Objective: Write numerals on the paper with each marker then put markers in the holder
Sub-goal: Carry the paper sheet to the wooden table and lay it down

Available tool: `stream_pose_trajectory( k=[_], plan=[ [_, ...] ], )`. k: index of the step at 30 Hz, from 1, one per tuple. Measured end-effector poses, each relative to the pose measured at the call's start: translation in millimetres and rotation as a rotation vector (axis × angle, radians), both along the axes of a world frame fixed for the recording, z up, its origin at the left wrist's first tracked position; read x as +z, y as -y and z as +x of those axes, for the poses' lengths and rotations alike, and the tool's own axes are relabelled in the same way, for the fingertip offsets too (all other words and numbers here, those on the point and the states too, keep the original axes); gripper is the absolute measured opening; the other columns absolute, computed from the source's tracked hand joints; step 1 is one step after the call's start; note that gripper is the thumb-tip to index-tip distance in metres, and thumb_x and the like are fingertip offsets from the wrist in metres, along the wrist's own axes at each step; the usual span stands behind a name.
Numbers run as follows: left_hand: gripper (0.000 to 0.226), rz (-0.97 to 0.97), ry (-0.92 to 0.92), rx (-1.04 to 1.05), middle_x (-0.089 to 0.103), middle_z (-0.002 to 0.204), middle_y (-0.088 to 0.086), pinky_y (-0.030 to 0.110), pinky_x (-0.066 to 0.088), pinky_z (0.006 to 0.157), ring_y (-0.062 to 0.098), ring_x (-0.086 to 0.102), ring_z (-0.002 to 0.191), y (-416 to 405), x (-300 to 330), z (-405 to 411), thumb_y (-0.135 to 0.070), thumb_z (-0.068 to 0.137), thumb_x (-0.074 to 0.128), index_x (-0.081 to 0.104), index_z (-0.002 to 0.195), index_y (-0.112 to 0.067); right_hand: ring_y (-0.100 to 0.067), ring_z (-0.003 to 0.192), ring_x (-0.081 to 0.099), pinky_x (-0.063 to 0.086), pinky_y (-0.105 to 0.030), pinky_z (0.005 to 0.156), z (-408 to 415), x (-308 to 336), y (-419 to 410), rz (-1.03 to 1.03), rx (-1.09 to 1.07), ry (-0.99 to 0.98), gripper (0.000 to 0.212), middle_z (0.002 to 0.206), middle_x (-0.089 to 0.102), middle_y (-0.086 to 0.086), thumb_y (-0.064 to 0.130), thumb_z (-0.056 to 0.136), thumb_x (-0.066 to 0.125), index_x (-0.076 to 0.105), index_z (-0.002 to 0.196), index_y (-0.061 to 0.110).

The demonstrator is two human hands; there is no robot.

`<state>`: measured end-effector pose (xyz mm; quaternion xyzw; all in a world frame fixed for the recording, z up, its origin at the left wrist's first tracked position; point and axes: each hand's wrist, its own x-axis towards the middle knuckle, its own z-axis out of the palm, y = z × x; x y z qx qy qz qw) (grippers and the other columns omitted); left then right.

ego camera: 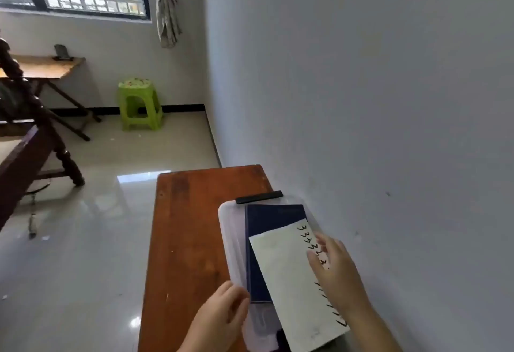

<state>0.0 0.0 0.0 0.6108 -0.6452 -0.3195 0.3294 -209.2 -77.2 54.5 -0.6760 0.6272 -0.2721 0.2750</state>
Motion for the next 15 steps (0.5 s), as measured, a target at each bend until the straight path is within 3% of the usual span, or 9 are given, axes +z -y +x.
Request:
stream_pose_trajectory(
  k=[3,7,11,15],
  plan=[
    [0.008,-0.109,0.125,0.028,0.046,0.083,-0.022,0.012,0.042,0.057,0.0,0.049,0.065,9,0,-11,-0.024,0.087,0.055,0.055,0.092,-0.03,-0.022,0.121,0.048,0.042,-0.033,0.095,-14,-8,11,0.089,-0.029,-0.272,0.058,0.135,0.047,-0.003,0.042,0.091,0.051,0.032,0.142,0.022],
    [0.014,-0.169,0.191,0.021,0.045,0.085,-0.021,0.009,0.042,0.06,-0.002,0.049,0.074,9,-8,-19,-0.022,0.085,0.058,0.057,0.098,-0.024,-0.026,0.125,0.045,0.043,-0.039,0.097,-17,-13,12,0.258,-0.05,-0.362,0.074,0.139,0.044,-0.006,0.05,0.085,0.053,0.024,0.145,0.018],
    [0.015,-0.215,0.229,0.043,0.054,0.089,-0.011,0.013,0.046,0.06,0.003,0.051,0.077,6,-13,-21,-0.021,0.085,0.059,0.056,0.099,-0.023,-0.025,0.105,0.056,0.051,-0.038,0.085,-17,-16,15,0.274,-0.094,-0.387,0.056,0.119,0.056,-0.006,0.049,0.081,0.058,0.043,0.123,0.014],
    [0.017,-0.218,0.252,0.047,0.06,0.092,-0.005,0.017,0.051,0.062,0.006,0.053,0.078,5,-12,-22,-0.021,0.085,0.059,0.056,0.101,-0.021,-0.028,0.087,0.062,0.05,-0.035,0.07,-14,-10,19,0.291,-0.076,-0.358,0.033,0.1,0.065,-0.007,0.035,0.084,0.06,0.046,0.104,0.012]
  ],
)
